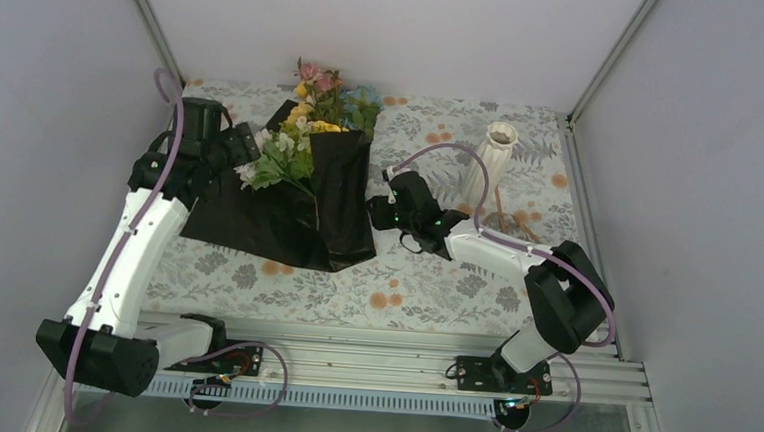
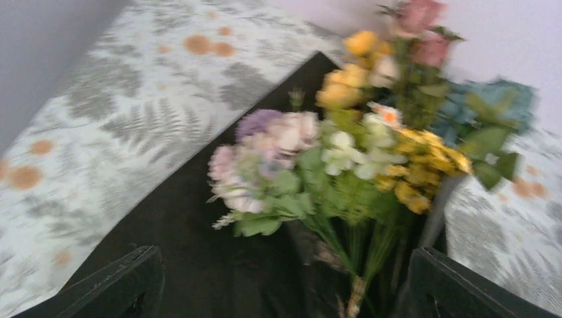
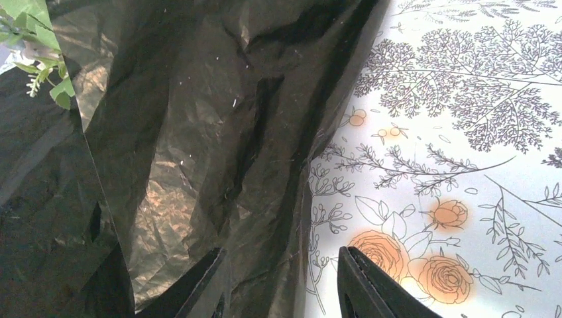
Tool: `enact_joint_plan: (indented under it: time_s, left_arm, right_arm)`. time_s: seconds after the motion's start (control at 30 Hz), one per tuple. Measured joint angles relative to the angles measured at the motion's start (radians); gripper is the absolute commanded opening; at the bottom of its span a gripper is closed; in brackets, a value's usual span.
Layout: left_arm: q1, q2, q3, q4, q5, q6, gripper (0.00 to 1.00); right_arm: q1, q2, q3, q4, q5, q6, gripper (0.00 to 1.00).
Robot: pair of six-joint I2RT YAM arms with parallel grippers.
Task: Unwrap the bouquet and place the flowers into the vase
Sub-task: Unfold the wrapping paper at the center of the board.
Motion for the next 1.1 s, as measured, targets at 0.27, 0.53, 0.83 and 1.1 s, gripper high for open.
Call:
enact_joint_plan:
  time_s: [0.27, 0.53, 0.83, 1.1]
  left_arm:
    - [0.000, -0.106, -0.267, 0.262, 0.373, 0.112, 0.96]
    - [0.000, -0.031, -0.516, 0.480, 0.603, 0.070, 0.97]
    - [0.000, 0.107, -0.623, 0.580, 0.602, 0.021, 1.00]
    - [0.000, 0.208, -0.678, 0.604, 0.478, -0.008, 1.00]
  right_arm:
    - [0.012, -0.004, -0.013, -0.013, -0.026, -0.014, 0.43]
    - [0.016, -0.021, -0.053, -0.010, -0.058, -0.015, 0.43]
    - [0.019, 0.037, -0.063, 0.012, -0.106, -0.016, 0.44]
    - [0.019, 0.069, -0.101, 0.013, -0.079, -0.016, 0.41]
